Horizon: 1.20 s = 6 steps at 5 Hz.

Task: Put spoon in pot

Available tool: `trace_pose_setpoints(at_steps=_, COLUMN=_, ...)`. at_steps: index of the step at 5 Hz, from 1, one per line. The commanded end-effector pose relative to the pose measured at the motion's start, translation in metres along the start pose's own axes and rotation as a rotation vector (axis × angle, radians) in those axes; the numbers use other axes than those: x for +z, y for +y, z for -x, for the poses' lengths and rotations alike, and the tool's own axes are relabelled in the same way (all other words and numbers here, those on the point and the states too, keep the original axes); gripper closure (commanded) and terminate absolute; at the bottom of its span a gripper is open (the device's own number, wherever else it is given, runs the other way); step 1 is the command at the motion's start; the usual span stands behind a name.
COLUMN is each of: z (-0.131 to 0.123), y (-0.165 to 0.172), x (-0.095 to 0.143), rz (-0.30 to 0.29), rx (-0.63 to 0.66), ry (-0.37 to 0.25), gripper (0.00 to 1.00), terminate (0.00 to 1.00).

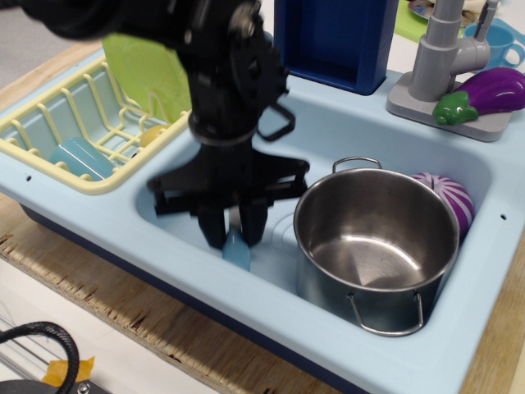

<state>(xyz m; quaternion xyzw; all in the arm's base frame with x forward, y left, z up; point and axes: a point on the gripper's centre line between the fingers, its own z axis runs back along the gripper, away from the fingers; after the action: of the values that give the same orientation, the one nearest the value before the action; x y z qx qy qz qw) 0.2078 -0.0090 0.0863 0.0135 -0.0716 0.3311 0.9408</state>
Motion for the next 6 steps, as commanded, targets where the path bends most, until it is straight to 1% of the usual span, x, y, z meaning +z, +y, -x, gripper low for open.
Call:
trace_pose_setpoints(at_steps=1, z=-0.019, y=-0.007, x=0.039, rz=0.047, rx=-0.028, ry=-0.17, gripper=1.0, terminate=0.0)
trace_pose_setpoints(at_steps=2, z=-0.03, y=-0.013, x=0.065, rz=0.03, rx=-0.033, ry=-0.23, gripper=1.0, terminate=0.0)
trace_pose_setpoints(at_steps=3, z=-0.027, y=-0.017, x=0.083, rz=0.05, rx=-0.014, ry=-0.285, gripper=1.0, terminate=0.0)
trace_pose_setpoints(at_steps=4, z=-0.017, y=-0.027, x=0.095, rz=0.143, rx=0.032, ry=-0.378, gripper=1.0, terminate=0.0)
trace_pose_setpoints(at_steps=5, z=-0.003, y=-0.044, x=0.098, rz=0.246, rx=0.061, ry=-0.45, gripper=1.0, terminate=0.0)
trace_pose_setpoints(at_steps=6, z=0.011, y=-0.062, x=0.089, rz=0.328, rx=0.018, ry=-0.519, gripper=1.0, terminate=0.0)
